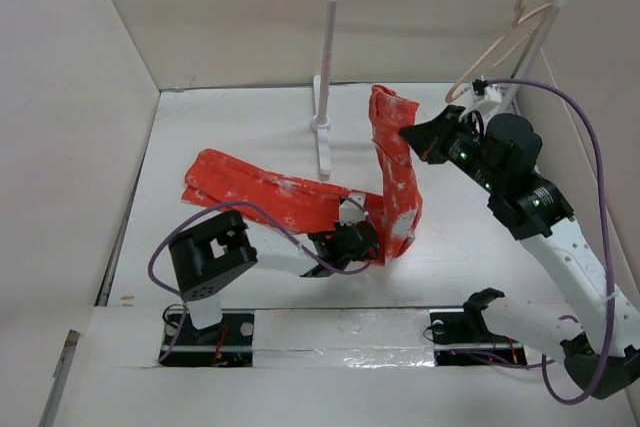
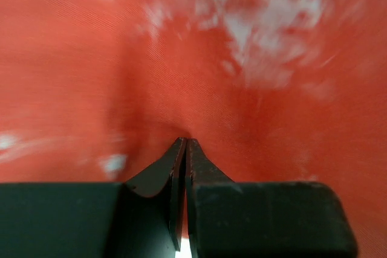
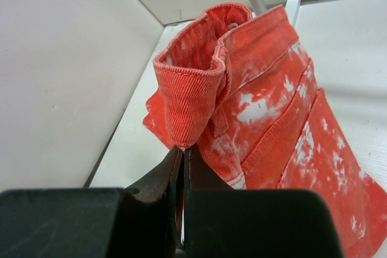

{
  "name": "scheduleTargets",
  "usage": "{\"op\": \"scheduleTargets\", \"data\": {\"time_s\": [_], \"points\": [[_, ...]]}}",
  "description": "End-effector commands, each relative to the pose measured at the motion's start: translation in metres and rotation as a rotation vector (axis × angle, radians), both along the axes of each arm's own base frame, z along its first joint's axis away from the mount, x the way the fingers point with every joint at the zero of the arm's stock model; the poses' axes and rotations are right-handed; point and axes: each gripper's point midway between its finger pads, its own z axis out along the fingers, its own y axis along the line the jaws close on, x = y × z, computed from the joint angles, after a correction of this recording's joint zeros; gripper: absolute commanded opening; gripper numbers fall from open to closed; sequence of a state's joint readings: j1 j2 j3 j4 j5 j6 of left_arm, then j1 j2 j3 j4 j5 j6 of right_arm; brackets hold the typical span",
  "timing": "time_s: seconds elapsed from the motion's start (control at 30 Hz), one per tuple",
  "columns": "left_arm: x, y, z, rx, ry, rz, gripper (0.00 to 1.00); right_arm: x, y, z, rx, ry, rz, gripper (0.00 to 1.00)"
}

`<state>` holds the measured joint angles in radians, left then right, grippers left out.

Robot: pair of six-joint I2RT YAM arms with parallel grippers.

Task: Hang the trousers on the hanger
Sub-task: Fold the trousers at the center of the board.

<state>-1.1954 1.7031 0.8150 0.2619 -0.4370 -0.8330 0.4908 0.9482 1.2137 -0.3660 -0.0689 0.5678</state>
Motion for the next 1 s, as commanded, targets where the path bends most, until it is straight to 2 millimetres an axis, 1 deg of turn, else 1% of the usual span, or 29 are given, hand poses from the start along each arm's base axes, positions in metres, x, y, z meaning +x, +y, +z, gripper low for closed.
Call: {"op": "scheduleTargets", "data": {"time_s": [0.0, 0.03, 0.07, 0.1, 0.13, 0.17, 0.2, 0.23, 0.27, 0.3, 0.33, 0.37, 0.4, 0.43, 0.47, 0.5, 0.53, 0.57, 0.6, 0.63, 0.67, 0.73, 0.77, 0.8, 0.83, 0.87, 0.9, 0.93, 0.97], "points": [[-0.019, -0.030, -0.021, -0.033, 0.062, -0.066, 0.00, 0.010, -0.005, 0.076, 0.090, -0.198, -0.080, 0.00], [-0.024, -0.038, -0.023, -0.047, 0.065, -0.079, 0.00, 0.012, -0.001, 0.078, 0.093, -0.195, -0.066, 0.00], [-0.023, -0.045, -0.030, -0.049, 0.074, -0.079, 0.00, 0.014, 0.002, 0.084, 0.099, -0.202, -0.059, 0.00], [-0.023, -0.050, -0.031, -0.061, 0.079, -0.082, 0.00, 0.012, 0.007, 0.087, 0.108, -0.206, -0.042, 0.00], [-0.024, -0.059, -0.030, -0.087, 0.084, -0.096, 0.00, 0.013, 0.010, 0.090, 0.123, -0.206, -0.040, 0.00], [-0.023, -0.069, -0.029, -0.103, 0.087, -0.106, 0.00, 0.014, 0.009, 0.097, 0.138, -0.220, -0.049, 0.00], [-0.023, -0.075, -0.025, -0.115, 0.088, -0.120, 0.00, 0.016, 0.014, 0.097, 0.142, -0.216, -0.046, 0.00], [-0.028, -0.083, -0.022, -0.126, 0.089, -0.144, 0.00, 0.018, 0.014, 0.100, 0.150, -0.216, -0.047, 0.00], [-0.025, -0.089, -0.010, -0.144, 0.069, -0.144, 0.00, 0.019, 0.016, 0.101, 0.152, -0.217, -0.047, 0.00], [-0.027, -0.091, -0.004, -0.145, 0.055, -0.143, 0.05, 0.021, 0.016, 0.104, 0.155, -0.219, -0.047, 0.00], [-0.022, -0.083, -0.001, -0.124, 0.040, -0.109, 0.10, 0.022, 0.022, 0.101, 0.148, -0.212, -0.038, 0.00], [-0.017, -0.073, 0.014, -0.145, 0.022, -0.091, 0.18, 0.021, 0.028, 0.100, 0.146, -0.210, -0.028, 0.00], [-0.013, -0.064, 0.023, -0.157, 0.008, -0.076, 0.31, 0.022, 0.031, 0.099, 0.141, -0.207, -0.026, 0.00], [-0.006, -0.056, 0.033, -0.178, -0.013, -0.052, 0.32, 0.027, 0.034, 0.094, 0.124, -0.199, -0.037, 0.00], [0.003, -0.033, 0.051, -0.215, -0.033, -0.016, 0.37, 0.027, 0.038, 0.092, 0.122, -0.197, -0.035, 0.00], [0.006, -0.020, 0.062, -0.239, -0.049, 0.006, 0.37, 0.027, 0.043, 0.091, 0.122, -0.197, -0.024, 0.00], [0.013, -0.004, 0.070, -0.246, -0.074, 0.049, 0.38, 0.032, 0.046, 0.087, 0.117, -0.191, -0.027, 0.00], [0.013, 0.016, 0.091, -0.293, -0.102, 0.081, 0.38, 0.031, 0.052, 0.088, 0.123, -0.196, -0.013, 0.00], [0.019, 0.032, 0.100, -0.306, -0.122, 0.119, 0.38, 0.031, 0.058, 0.088, 0.124, -0.194, -0.001, 0.00], [0.023, 0.049, 0.107, -0.303, -0.146, 0.165, 0.38, 0.033, 0.060, 0.088, 0.123, -0.196, -0.001, 0.00], [0.023, 0.063, 0.136, -0.376, -0.182, 0.193, 0.38, 0.036, 0.070, 0.088, 0.118, -0.194, 0.014, 0.00], [0.028, 0.094, 0.143, -0.378, -0.208, 0.254, 0.38, 0.038, 0.083, 0.087, 0.106, -0.192, 0.022, 0.00], [0.027, 0.108, 0.167, -0.441, -0.238, 0.274, 0.38, 0.039, 0.087, 0.095, 0.111, -0.203, 0.024, 0.00], [0.028, 0.118, 0.174, -0.458, -0.251, 0.288, 0.38, 0.047, 0.099, 0.086, 0.094, -0.184, 0.028, 0.00], [0.035, 0.134, 0.179, -0.460, -0.261, 0.324, 0.38, 0.048, 0.109, 0.084, 0.086, -0.181, 0.037, 0.00], [0.035, 0.148, 0.200, -0.516, -0.293, 0.341, 0.39, 0.050, 0.116, 0.083, 0.084, -0.179, 0.040, 0.00], [0.036, 0.157, 0.211, -0.533, -0.317, 0.349, 0.39, 0.056, 0.130, 0.078, 0.073, -0.170, 0.047, 0.00], [0.039, 0.169, 0.218, -0.543, -0.333, 0.369, 0.39, 0.061, 0.135, 0.078, 0.070, -0.174, 0.030, 0.00], [0.035, 0.182, 0.235, -0.589, -0.362, 0.379, 0.39, 0.058, 0.149, 0.078, 0.072, -0.177, 0.048, 0.00]]}}
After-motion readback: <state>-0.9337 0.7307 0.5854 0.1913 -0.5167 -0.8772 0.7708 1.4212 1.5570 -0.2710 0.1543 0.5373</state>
